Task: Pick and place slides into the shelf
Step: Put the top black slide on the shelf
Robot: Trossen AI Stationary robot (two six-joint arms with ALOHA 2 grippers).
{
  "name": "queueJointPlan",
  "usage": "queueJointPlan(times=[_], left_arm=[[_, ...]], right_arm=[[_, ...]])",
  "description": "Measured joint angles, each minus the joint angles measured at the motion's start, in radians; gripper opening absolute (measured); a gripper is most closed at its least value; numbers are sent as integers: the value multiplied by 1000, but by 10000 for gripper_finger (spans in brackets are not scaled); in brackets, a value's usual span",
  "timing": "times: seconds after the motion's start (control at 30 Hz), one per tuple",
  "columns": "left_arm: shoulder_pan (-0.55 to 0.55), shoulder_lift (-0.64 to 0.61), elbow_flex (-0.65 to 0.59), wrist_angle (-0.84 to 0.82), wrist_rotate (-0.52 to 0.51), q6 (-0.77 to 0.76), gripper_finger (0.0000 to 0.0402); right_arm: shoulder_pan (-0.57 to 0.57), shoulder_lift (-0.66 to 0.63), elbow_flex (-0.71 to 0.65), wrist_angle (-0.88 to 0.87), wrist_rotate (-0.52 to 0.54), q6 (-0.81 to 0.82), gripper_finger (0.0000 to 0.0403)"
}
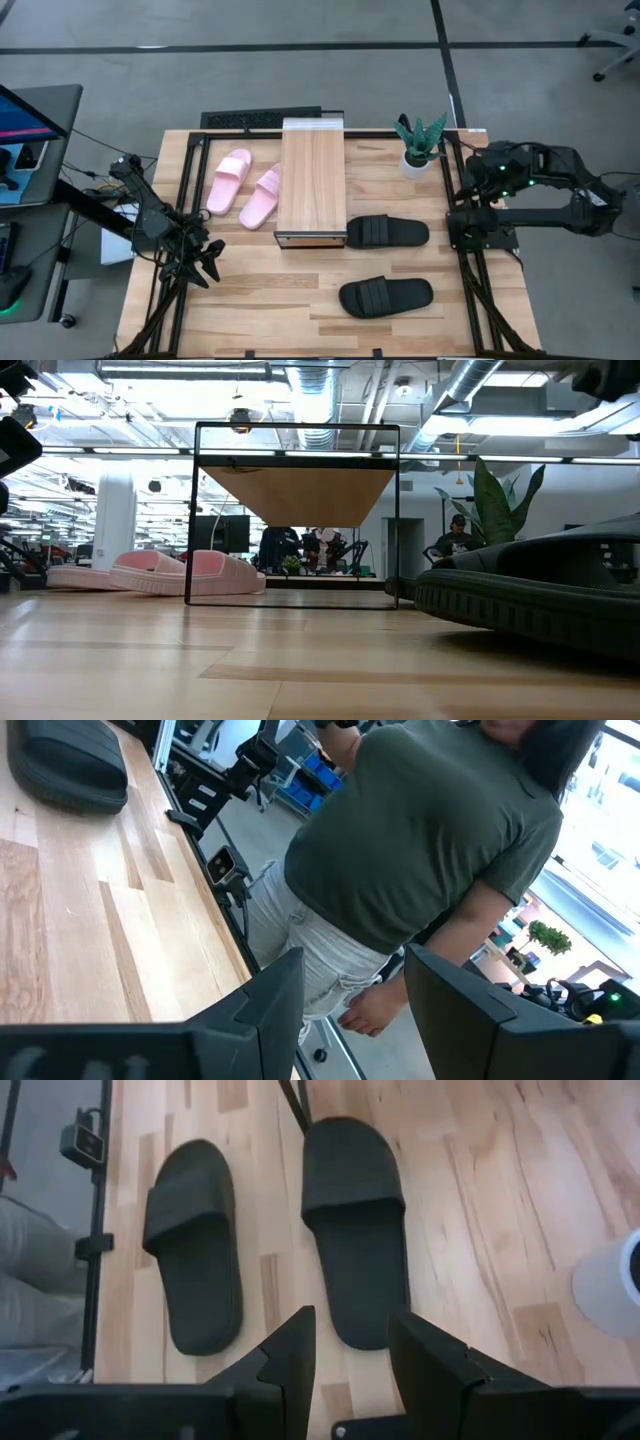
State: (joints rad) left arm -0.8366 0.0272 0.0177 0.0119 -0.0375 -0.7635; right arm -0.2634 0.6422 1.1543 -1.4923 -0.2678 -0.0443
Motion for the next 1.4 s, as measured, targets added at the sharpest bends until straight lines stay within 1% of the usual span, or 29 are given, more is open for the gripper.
queueJointPlan(times=[0.27,0.5,0.63,0.83,0.93,1.03,1.17,1.3,1.4], left_arm=[[0,0,0,0,0,0,162],[0,0,0,0,0,0,162],[0,0,0,0,0,0,162],[0,0,0,0,0,0,162],[0,0,0,0,0,0,162],[0,0,0,0,0,0,162],[0,0,0,0,0,0,162],[0,0,0,0,0,0,162],[0,0,0,0,0,0,162]], right_arm=[[-1,0,-17,25,2,-7,119],[-1,-27,-17,75,3,44,119],[-1,-113,-17,165,3,70,119],[-1,-312,-17,294,3,169,119],[-2,-392,-17,319,5,218,119],[-8,-459,-37,323,7,230,119],[-26,-547,-113,345,7,232,119],[-35,-640,-237,421,7,274,119],[-33,-633,-306,428,3,282,119]])
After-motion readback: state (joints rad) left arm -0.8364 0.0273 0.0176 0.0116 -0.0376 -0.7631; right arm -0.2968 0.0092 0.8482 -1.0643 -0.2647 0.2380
